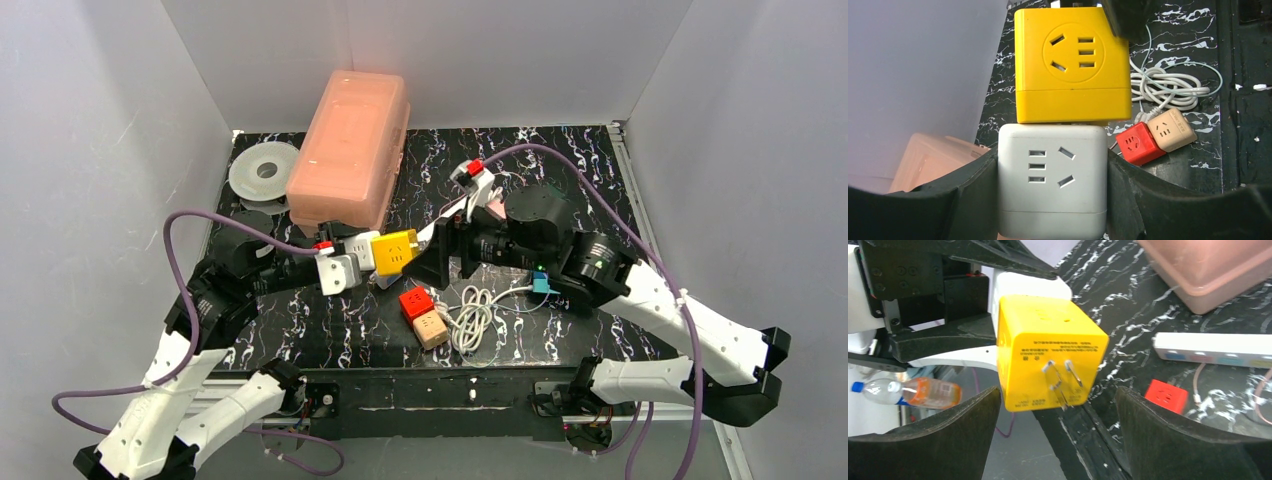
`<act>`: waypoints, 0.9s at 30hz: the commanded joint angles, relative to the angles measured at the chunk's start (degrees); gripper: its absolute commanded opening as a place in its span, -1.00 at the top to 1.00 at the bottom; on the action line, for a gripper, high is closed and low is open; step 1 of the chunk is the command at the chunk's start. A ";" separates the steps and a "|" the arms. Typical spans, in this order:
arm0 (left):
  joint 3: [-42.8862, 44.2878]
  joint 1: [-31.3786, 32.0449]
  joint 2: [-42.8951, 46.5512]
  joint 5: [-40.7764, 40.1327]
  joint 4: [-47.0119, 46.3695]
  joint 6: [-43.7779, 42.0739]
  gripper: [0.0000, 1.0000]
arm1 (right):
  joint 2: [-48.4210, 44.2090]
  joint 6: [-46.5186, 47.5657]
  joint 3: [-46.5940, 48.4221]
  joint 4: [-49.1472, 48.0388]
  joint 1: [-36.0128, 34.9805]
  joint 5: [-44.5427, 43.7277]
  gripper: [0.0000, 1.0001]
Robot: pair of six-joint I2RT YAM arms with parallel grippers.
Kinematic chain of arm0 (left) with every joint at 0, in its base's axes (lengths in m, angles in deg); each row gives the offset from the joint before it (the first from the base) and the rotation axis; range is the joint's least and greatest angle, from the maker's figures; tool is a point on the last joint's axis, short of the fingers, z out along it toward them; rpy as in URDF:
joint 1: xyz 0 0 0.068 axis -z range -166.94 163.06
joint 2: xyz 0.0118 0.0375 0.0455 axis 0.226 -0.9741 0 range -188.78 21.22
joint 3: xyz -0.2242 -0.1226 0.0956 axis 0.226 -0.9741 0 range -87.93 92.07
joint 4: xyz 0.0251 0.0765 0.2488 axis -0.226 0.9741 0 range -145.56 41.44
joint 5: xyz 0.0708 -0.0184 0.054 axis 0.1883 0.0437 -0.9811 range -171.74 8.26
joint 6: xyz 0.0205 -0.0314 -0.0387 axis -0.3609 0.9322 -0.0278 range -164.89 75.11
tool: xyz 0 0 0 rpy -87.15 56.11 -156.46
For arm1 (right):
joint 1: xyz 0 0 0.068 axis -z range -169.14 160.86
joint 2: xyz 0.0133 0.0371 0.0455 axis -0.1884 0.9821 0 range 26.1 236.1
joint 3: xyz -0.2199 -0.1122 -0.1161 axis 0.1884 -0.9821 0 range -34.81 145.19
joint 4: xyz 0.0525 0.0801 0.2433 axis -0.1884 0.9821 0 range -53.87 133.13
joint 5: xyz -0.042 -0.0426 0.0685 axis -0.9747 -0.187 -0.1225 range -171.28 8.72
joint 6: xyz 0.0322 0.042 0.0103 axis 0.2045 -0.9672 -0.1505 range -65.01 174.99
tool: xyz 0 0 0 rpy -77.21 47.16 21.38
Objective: Pull the plug off the socket
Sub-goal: Remove the plug from the socket.
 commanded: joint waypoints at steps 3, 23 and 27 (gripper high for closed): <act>1.06 0.36 0.77 1.18 -3.63 -0.47 1.00 | 0.05 -3.33 -3.22 -15.88 0.17 6.68 -0.85; 1.79 0.36 1.97 0.98 -3.46 0.04 1.00 | 6.95 -5.87 -4.67 -27.05 0.96 12.70 -0.66; 1.08 0.34 2.44 0.48 -3.31 -0.91 1.00 | 5.82 -5.89 -5.30 -26.79 1.21 13.67 0.11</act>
